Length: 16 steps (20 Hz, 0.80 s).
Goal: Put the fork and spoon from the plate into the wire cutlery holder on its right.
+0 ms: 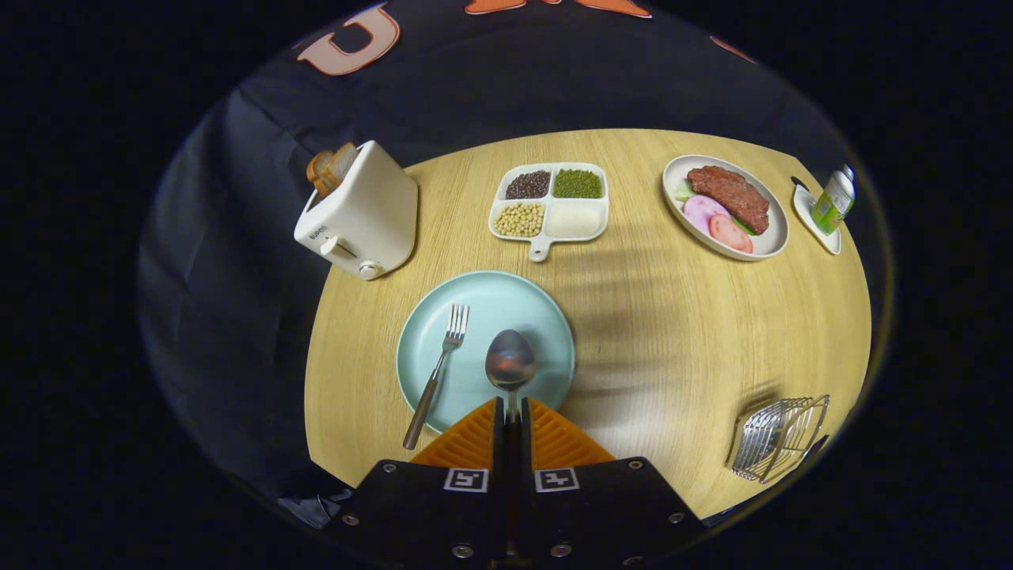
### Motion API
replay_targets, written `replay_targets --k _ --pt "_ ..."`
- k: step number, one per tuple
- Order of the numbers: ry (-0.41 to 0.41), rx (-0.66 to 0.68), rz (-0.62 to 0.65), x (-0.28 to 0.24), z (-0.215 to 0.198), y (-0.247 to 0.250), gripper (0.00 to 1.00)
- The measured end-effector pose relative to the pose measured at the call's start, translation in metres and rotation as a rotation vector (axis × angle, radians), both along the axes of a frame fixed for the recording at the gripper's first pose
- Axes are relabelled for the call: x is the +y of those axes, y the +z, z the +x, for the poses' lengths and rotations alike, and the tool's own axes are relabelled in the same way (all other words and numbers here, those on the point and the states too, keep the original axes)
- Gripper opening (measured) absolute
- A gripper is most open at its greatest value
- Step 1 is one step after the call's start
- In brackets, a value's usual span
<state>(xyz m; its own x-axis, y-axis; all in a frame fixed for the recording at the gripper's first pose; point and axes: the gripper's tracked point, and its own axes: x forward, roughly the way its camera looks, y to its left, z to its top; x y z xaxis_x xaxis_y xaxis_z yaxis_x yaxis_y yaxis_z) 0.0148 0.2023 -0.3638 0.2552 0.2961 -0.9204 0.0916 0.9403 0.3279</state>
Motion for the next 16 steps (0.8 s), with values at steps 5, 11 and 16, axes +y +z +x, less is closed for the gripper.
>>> replay_targets --k 5,11,16 --pt "-0.069 -0.097 -0.04 -0.06 -0.008 0.047 0.07" --pt "-0.133 -0.172 -0.192 -0.151 -0.035 0.08 0.07" --pt "-0.169 -0.143 -0.243 -0.201 -0.066 0.09 0.07"
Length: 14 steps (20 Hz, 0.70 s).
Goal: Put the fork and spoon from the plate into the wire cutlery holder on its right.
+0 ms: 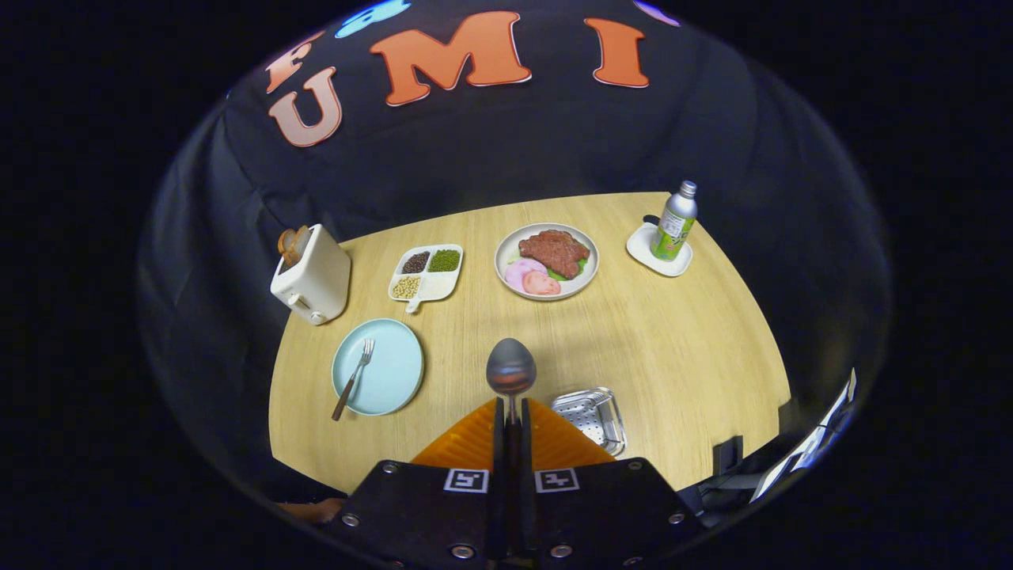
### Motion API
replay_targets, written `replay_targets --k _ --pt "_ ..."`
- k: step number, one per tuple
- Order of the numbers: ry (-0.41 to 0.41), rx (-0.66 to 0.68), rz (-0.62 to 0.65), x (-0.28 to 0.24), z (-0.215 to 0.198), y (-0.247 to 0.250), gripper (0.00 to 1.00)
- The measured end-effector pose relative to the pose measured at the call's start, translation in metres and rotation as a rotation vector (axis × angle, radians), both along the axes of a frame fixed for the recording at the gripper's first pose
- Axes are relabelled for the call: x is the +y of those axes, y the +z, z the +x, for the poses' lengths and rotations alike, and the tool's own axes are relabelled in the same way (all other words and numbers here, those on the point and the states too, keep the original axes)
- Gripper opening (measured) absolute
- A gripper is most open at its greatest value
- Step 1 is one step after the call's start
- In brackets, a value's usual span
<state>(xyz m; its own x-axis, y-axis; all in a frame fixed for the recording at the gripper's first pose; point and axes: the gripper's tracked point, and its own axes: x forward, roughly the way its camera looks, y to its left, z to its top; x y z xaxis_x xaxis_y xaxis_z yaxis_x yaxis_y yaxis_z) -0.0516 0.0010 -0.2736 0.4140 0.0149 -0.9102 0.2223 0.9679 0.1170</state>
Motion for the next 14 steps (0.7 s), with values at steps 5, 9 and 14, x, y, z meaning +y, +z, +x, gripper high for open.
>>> replay_targets --k 5,9,14 --pt "0.003 0.087 -0.032 -0.032 -0.03 -0.014 0.07" --pt "0.026 0.173 -0.041 -0.044 -0.048 -0.036 0.07" --pt "0.078 0.267 -0.05 -0.048 -0.063 -0.07 0.07"
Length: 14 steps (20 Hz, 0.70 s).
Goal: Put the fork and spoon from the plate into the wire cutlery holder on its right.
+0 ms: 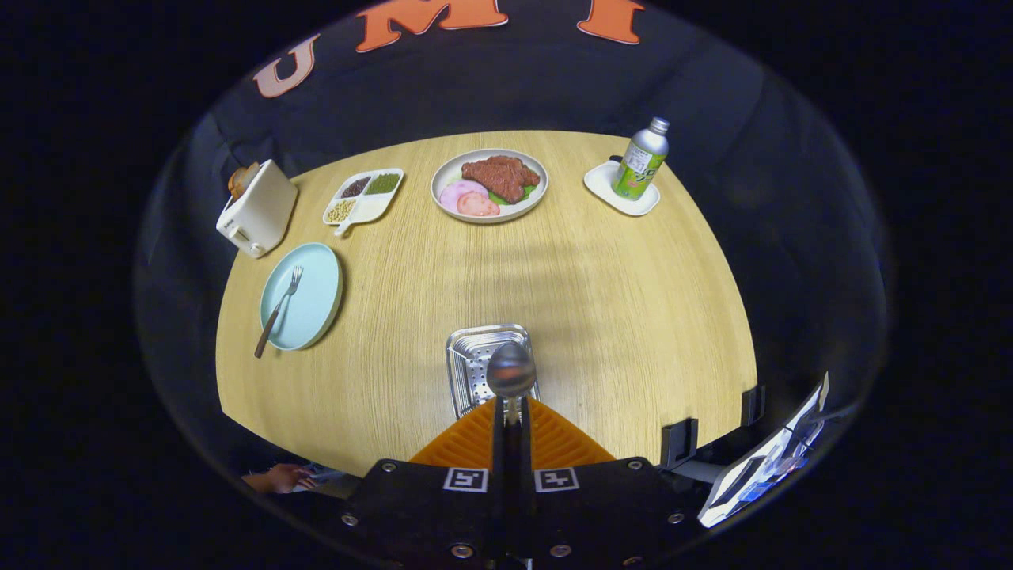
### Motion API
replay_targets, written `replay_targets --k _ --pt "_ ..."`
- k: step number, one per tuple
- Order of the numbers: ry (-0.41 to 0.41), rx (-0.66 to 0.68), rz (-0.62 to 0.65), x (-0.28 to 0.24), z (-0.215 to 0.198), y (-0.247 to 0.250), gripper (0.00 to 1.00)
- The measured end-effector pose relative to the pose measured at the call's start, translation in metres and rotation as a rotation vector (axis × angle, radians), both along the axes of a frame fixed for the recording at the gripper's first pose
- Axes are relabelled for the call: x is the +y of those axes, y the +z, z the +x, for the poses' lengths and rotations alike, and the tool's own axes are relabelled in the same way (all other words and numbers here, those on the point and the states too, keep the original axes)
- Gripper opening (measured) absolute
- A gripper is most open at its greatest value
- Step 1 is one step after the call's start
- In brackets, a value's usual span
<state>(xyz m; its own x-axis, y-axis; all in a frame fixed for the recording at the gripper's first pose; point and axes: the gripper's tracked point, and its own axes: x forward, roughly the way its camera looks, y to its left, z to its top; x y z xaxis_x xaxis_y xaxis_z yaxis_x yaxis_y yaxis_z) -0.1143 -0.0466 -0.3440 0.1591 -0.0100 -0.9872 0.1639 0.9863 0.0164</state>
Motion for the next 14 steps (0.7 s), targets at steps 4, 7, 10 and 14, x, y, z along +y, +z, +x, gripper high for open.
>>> replay_targets --k 4,7,10,14 --pt "0.022 0.022 -0.002 -0.002 0.001 -0.025 0.07" --pt "0.037 -0.006 -0.009 -0.005 0.009 -0.031 0.08" --pt "0.035 -0.07 -0.024 -0.01 0.025 -0.023 0.1" --pt "-0.011 -0.189 0.01 -0.006 0.05 -0.002 0.11"
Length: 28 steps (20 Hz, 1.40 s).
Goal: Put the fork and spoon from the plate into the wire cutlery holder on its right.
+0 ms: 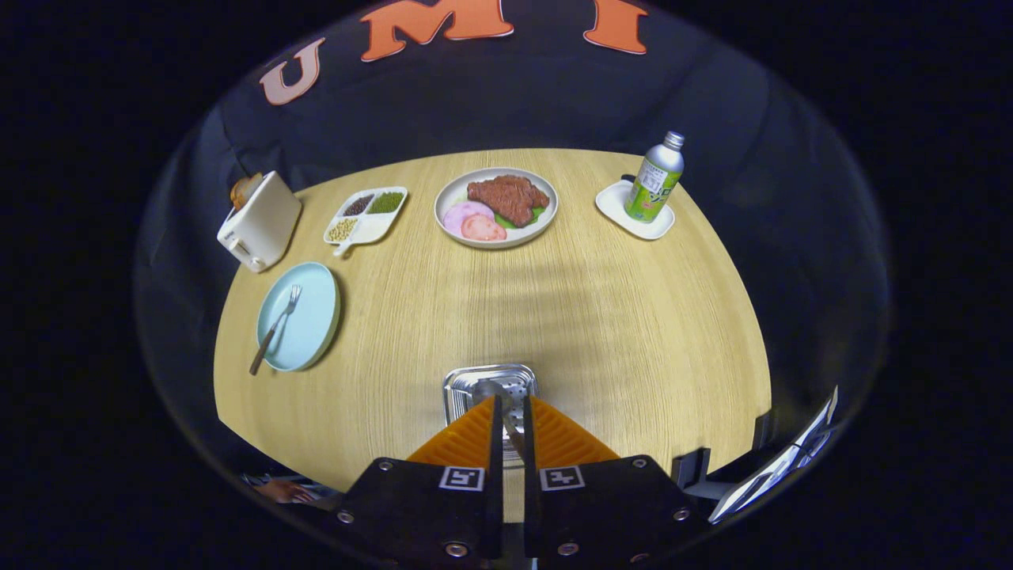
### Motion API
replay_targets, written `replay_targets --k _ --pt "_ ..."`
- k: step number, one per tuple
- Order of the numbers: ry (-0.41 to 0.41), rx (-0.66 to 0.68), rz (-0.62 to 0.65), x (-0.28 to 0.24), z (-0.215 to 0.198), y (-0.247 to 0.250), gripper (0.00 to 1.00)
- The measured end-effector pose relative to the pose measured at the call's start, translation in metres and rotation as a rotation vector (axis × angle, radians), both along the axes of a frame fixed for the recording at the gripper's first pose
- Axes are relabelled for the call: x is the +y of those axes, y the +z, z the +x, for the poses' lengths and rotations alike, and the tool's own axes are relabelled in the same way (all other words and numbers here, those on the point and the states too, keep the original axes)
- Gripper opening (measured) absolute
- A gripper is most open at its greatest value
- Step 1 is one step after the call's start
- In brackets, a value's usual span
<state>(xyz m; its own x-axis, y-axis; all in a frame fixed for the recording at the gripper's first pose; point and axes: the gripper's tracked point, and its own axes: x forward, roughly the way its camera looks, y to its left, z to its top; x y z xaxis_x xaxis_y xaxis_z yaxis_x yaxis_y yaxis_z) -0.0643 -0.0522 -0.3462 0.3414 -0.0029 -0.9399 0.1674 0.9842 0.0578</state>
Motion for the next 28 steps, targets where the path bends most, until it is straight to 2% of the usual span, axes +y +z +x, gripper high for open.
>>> replay_targets --k 2,6,10,13,15,21,25,28 --pt "-0.004 -0.106 0.007 0.003 0.02 0.019 0.13" --pt "-0.006 -0.364 -0.024 0.012 0.067 0.07 0.29" --pt "-0.001 -0.57 -0.009 0.04 0.096 0.122 0.53" --pt "0.016 -0.692 0.013 0.067 0.118 0.151 0.75" --pt "0.005 -0.758 -0.015 0.081 0.131 0.165 0.81" --pt "-0.022 -0.894 -0.024 0.143 0.167 0.195 0.82" --pt "0.011 -0.838 0.02 0.19 0.181 0.18 0.82" --pt "0.064 -0.737 0.064 0.232 0.183 0.156 0.82"
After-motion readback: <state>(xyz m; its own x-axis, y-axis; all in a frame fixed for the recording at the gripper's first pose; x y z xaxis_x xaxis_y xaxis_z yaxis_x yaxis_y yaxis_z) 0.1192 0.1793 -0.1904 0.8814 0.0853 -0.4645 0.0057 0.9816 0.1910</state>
